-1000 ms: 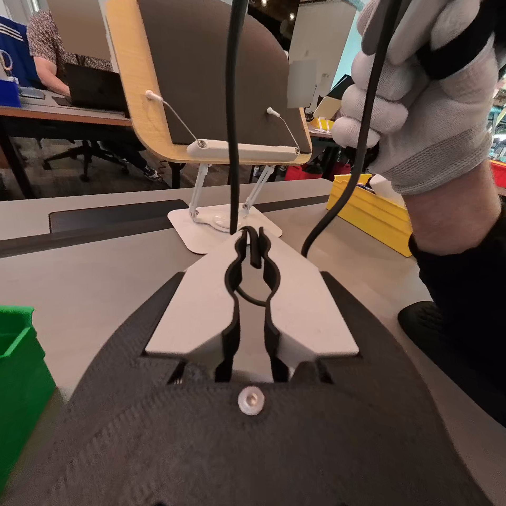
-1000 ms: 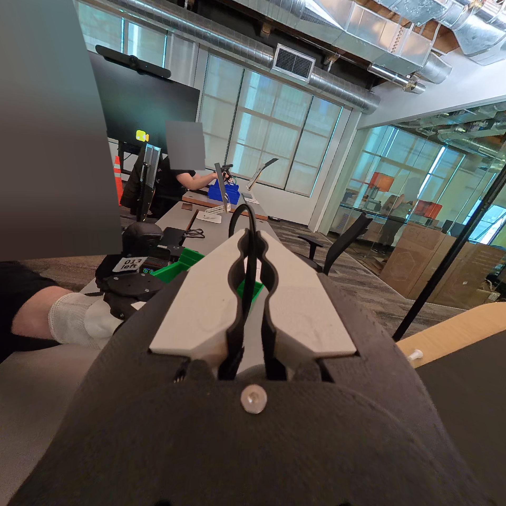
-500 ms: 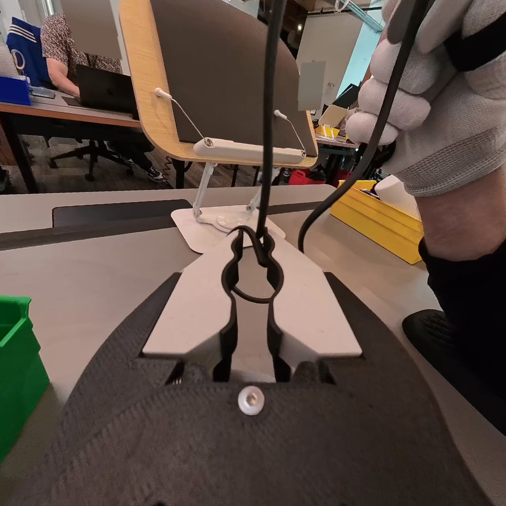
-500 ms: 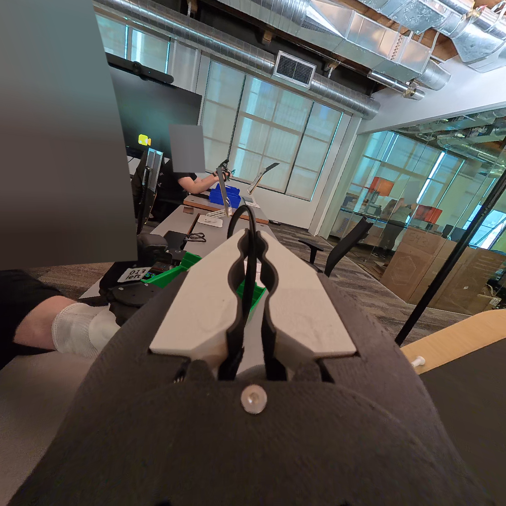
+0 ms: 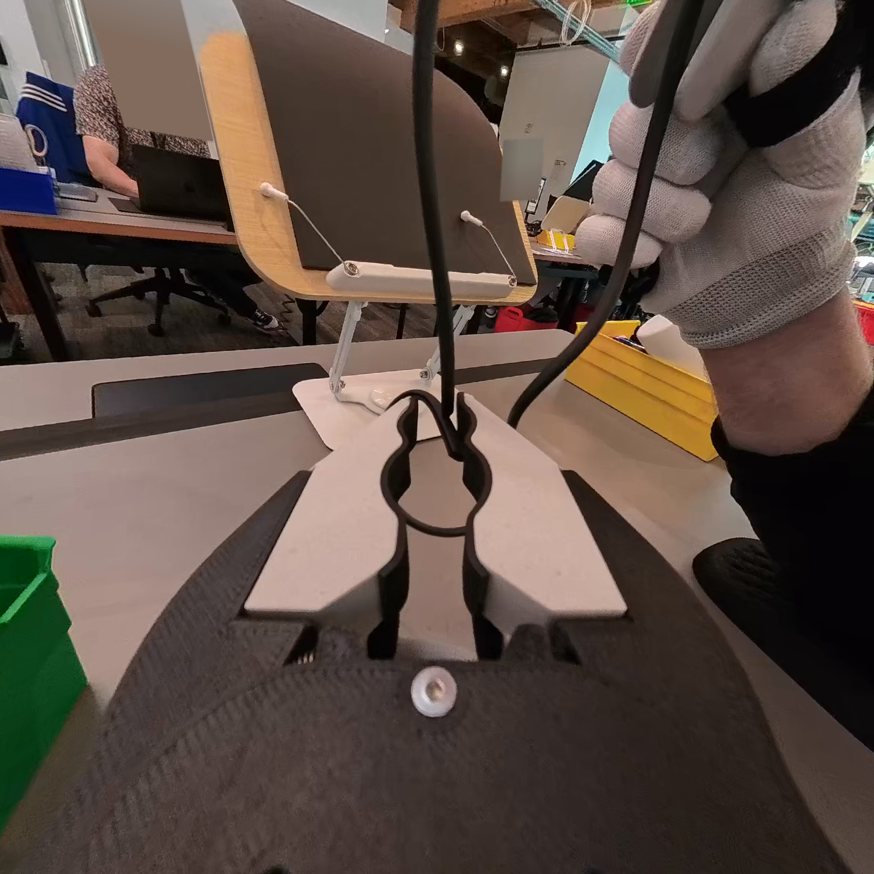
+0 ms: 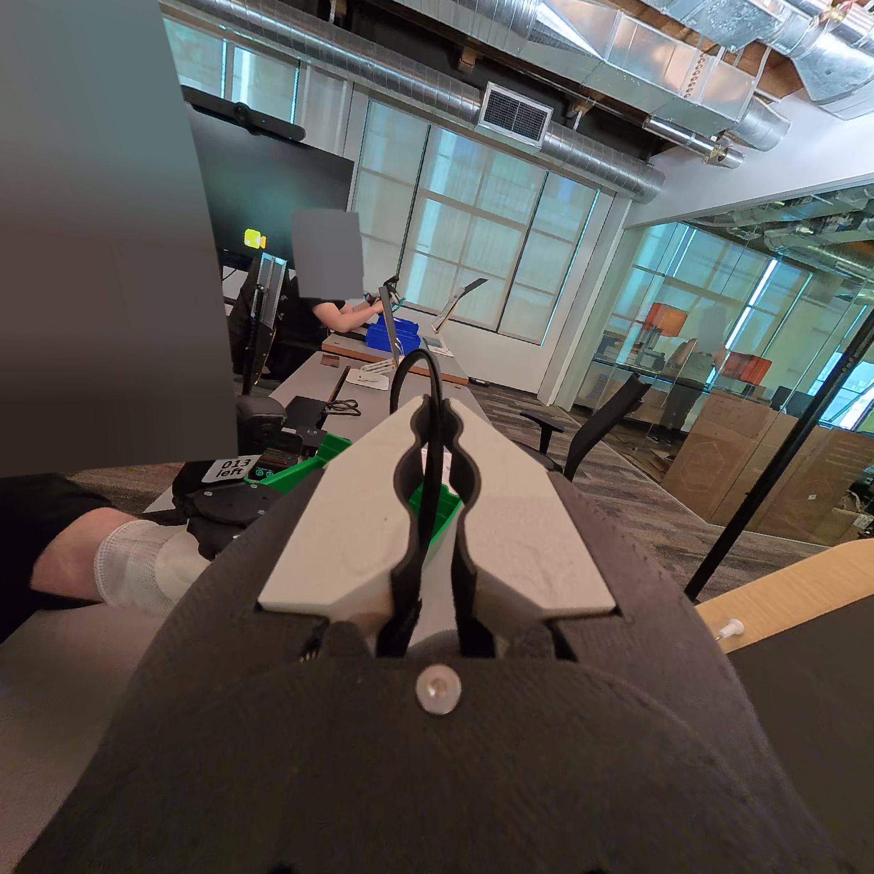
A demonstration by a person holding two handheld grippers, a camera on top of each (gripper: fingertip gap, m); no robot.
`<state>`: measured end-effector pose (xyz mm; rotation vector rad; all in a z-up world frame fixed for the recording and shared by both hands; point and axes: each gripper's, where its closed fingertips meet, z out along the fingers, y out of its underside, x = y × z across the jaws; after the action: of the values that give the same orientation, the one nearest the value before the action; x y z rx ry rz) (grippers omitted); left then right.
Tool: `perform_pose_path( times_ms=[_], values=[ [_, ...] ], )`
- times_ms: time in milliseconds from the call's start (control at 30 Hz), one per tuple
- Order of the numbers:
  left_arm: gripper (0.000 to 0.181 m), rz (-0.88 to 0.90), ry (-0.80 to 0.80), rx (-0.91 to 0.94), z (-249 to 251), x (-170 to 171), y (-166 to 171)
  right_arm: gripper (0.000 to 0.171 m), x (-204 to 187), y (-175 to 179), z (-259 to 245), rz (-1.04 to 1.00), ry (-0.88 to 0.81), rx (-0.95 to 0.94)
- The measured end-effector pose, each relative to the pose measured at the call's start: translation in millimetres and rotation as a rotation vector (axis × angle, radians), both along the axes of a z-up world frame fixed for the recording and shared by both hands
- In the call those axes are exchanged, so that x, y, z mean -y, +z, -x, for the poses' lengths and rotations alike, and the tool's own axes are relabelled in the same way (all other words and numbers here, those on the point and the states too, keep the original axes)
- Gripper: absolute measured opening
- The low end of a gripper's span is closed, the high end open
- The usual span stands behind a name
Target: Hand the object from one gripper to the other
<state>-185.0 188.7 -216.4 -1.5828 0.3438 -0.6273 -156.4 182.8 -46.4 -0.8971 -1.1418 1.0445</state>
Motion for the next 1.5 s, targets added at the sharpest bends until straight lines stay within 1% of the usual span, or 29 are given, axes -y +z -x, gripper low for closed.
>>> perform_pose_path(
  times_ms=[100, 367, 733, 1033, 1267, 1367, 1433, 1500],
  values=[
    [0.016, -0.003, -0.005, -0.003, -1.2, 0.7, 0.6, 0.000, -2.5, 3.6, -1.8, 0.000, -0.020, -0.021],
    [0.018, -0.016, -0.008, -0.024, -2.6, 1.6, 1.6, 0.001, 3.2, 2.0, 4.5, -0.001, -0.001, -0.019],
    [0.017, -0.023, -0.022, -0.040, -11.3, 4.1, -0.7, 0.001, 6.8, 11.4, 9.0, -0.007, -0.032, -0.099],
    [0.017, -0.039, -0.021, -0.045, -11.0, 6.6, 1.6, 0.001, -0.2, 7.2, 7.0, -0.004, -0.046, -0.080],
    [0.017, -0.047, -0.021, -0.039, -11.4, 7.2, 4.3, 0.001, -12.9, -6.6, 11.1, -0.008, -0.080, -0.037],
    [0.013, -0.050, -0.019, -0.032, -10.2, 7.6, 5.6, 0.001, -16.1, -8.5, 9.9, -0.001, -0.080, -0.036],
    [0.004, -0.053, -0.017, -0.036, -9.1, 7.7, 5.6, 0.001, -17.4, -9.4, 9.1, -0.001, -0.081, -0.032],
    [0.003, -0.049, -0.012, -0.045, -6.9, 7.3, 5.2, 0.001, -19.2, -9.2, 6.8, 0.001, -0.083, -0.034]
  ],
)
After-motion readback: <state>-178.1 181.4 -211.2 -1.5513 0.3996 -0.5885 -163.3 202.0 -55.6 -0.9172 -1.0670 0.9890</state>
